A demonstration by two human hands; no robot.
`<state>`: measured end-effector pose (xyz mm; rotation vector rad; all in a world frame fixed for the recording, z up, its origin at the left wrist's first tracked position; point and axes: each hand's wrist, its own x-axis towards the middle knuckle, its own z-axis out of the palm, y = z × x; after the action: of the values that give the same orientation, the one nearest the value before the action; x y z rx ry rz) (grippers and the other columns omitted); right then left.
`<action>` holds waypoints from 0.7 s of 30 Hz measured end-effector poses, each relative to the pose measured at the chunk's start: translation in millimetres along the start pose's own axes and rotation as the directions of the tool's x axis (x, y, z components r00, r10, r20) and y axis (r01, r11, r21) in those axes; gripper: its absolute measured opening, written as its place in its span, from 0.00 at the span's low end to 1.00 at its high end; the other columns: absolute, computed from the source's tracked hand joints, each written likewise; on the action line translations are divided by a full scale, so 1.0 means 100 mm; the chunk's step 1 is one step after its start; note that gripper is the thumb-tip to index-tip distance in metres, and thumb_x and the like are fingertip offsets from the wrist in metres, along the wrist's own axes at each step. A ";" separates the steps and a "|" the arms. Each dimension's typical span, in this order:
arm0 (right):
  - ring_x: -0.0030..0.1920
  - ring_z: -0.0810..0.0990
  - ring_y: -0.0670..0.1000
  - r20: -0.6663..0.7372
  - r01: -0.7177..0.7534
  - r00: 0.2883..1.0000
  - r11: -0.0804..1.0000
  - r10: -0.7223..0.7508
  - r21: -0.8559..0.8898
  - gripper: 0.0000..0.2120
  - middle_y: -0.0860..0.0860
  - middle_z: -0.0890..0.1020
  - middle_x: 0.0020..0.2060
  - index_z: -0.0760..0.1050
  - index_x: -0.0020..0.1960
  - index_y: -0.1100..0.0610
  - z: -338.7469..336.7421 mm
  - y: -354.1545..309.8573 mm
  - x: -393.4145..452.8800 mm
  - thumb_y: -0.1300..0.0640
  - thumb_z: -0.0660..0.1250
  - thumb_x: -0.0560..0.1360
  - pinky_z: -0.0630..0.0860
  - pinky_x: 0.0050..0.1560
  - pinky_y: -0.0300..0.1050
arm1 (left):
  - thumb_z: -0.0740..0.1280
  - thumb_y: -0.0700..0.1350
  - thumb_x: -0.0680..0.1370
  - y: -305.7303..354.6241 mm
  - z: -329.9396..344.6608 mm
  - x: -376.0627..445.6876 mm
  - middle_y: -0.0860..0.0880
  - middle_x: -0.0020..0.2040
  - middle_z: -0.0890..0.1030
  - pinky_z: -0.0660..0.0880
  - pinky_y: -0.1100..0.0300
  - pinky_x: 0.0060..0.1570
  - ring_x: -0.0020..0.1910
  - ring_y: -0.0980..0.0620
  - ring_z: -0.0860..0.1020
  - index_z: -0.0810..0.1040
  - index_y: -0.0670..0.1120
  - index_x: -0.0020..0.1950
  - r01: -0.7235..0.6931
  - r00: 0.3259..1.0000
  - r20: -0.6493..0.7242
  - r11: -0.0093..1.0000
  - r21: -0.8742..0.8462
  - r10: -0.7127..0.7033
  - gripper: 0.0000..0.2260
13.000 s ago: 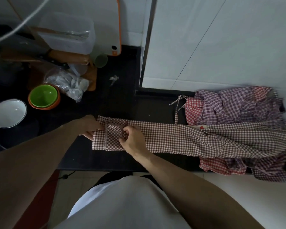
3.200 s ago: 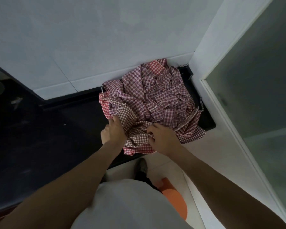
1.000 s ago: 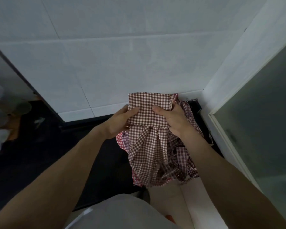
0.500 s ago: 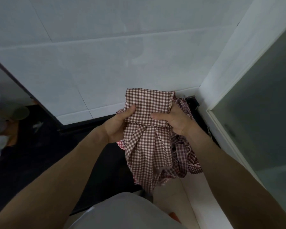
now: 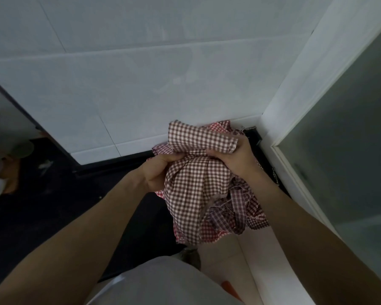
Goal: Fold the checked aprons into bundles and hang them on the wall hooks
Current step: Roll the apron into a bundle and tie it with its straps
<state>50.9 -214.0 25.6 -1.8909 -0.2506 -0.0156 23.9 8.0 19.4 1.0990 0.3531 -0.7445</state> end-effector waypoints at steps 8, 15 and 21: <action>0.70 0.73 0.48 0.316 0.213 0.934 0.971 -0.169 -0.112 0.22 0.50 0.76 0.69 0.79 0.65 0.50 -0.10 -0.02 -0.03 0.61 0.75 0.72 0.67 0.74 0.57 | 0.54 0.70 0.77 0.01 -0.10 -0.02 0.38 0.65 0.79 0.72 0.40 0.60 0.62 0.37 0.78 0.74 0.44 0.69 -0.019 0.998 0.057 0.979 -0.201 0.032 0.35; 0.73 0.68 0.43 0.470 0.008 0.883 0.999 0.013 -0.044 0.23 0.48 0.68 0.75 0.81 0.61 0.43 -0.25 -0.14 -0.05 0.67 0.69 0.74 0.64 0.75 0.52 | 0.70 0.52 0.71 0.05 -0.16 -0.04 0.42 0.53 0.84 0.80 0.52 0.44 0.46 0.46 0.84 0.77 0.41 0.63 -0.089 0.993 0.066 0.991 -0.096 0.095 0.24; 0.63 0.78 0.59 0.417 -0.496 0.861 0.669 0.293 0.554 0.25 0.55 0.80 0.62 0.74 0.67 0.63 -0.13 -0.18 -0.14 0.49 0.67 0.75 0.76 0.60 0.54 | 0.67 0.50 0.69 0.11 -0.18 -0.02 0.43 0.53 0.83 0.77 0.51 0.49 0.48 0.46 0.82 0.76 0.41 0.62 -0.088 0.995 0.041 0.995 -0.038 0.089 0.24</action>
<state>35.6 -223.1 45.2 -1.1970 -0.0166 0.5971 32.4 27.6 20.2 1.0568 0.2789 -0.6795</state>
